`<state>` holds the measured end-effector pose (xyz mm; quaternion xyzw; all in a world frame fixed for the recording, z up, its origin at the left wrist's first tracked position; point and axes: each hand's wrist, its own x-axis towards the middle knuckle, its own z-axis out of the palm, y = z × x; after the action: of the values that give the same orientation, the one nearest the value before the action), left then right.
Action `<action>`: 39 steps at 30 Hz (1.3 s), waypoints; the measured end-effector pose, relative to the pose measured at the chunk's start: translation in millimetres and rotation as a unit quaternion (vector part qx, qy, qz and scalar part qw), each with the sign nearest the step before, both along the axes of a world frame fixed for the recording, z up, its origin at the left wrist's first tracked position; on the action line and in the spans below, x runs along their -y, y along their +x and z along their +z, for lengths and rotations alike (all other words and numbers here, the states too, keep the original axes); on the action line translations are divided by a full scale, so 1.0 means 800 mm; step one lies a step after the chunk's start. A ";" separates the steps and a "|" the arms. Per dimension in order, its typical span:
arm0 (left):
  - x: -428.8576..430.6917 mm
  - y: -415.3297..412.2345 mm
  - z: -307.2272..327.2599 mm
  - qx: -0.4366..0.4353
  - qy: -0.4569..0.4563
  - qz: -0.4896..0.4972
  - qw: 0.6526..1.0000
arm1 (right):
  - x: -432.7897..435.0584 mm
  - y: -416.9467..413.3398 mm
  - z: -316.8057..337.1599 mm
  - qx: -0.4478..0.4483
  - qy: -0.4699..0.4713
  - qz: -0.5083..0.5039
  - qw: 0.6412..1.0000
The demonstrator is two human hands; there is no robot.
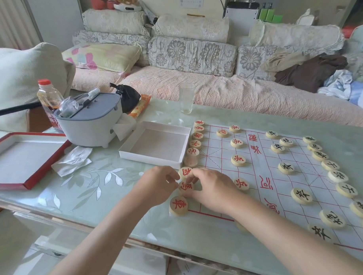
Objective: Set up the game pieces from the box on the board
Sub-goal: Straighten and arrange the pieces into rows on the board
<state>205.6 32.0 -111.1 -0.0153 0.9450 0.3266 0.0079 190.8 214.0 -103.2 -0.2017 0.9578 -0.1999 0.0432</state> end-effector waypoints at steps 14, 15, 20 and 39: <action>-0.001 -0.011 -0.005 -0.014 -0.016 0.016 1.000 | -0.004 -0.010 0.005 0.023 -0.082 -0.034 0.996; 0.000 -0.014 -0.005 -0.020 -0.016 0.026 0.999 | -0.006 -0.015 0.007 0.011 -0.087 -0.051 0.995; -0.004 -0.028 -0.009 -0.034 -0.047 0.035 0.998 | -0.006 -0.037 -0.002 -0.039 -0.025 -0.081 0.996; 0.021 -0.074 -0.007 -0.197 -0.173 0.028 0.964 | 0.003 -0.055 -0.010 -0.013 0.000 -0.061 0.998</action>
<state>146.5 14.9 -116.7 0.0216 0.9692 0.1545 -0.1908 146.7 211.7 -111.4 -0.1459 0.9687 -0.2000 0.0187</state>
